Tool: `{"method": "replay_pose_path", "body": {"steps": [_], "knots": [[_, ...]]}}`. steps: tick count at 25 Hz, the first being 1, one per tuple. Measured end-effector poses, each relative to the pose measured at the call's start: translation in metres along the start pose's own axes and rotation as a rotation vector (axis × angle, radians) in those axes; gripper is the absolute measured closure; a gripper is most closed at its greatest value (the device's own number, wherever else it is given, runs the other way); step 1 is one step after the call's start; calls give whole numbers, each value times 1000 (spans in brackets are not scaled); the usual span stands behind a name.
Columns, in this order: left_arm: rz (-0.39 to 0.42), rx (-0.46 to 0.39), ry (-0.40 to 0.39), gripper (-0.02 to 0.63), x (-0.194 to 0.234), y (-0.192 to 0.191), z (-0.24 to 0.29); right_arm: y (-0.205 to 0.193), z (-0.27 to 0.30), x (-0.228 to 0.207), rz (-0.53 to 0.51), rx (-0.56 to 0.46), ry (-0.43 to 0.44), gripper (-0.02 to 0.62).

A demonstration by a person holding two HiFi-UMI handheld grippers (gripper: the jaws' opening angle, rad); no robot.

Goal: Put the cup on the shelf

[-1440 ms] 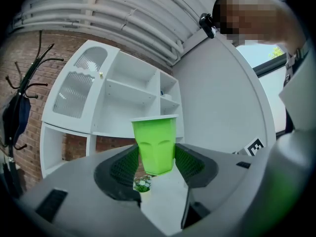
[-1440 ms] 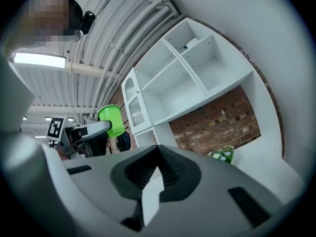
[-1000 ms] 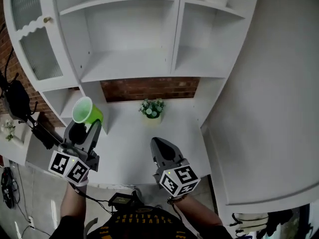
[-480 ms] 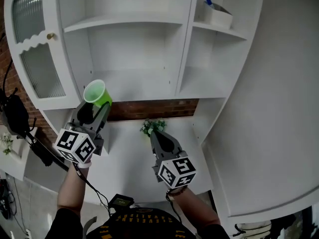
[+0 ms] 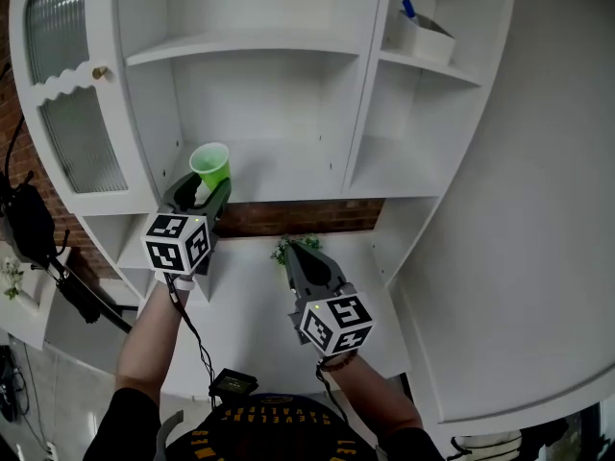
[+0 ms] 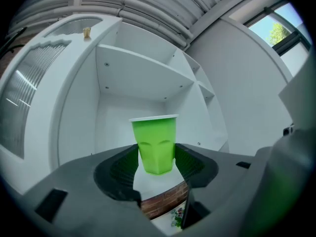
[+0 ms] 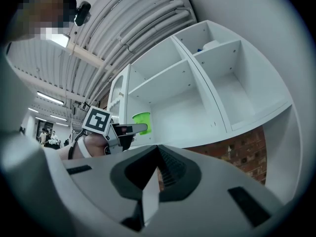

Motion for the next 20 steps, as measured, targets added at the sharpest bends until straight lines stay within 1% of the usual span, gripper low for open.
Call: {"method": "replay_pose_path", "body": {"steps": [6, 10, 13, 16, 20], "knots": [[63, 88, 51, 370, 1, -20, 28, 7, 11, 1, -8, -10, 14, 589], [64, 130, 90, 370, 9, -26, 40, 4, 15, 6, -10, -5, 37, 589], [45, 158, 113, 370, 12, -31, 45, 0, 16, 7, 1, 2, 44, 589], [27, 165, 135, 370, 15, -33, 48, -2, 17, 8, 8, 4, 49, 589], [50, 190, 167, 370, 17, -34, 54, -1, 17, 9, 4, 3, 54, 589]]}}
Point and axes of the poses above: the fingertips, and each gripper's own axes: z forward along the fingers, x to its left, y out of its top, the point moved 3 cm from there along -z, backward along the fingers, and after that the axes turned 12 degrees about -z, right-handed, at the moved point
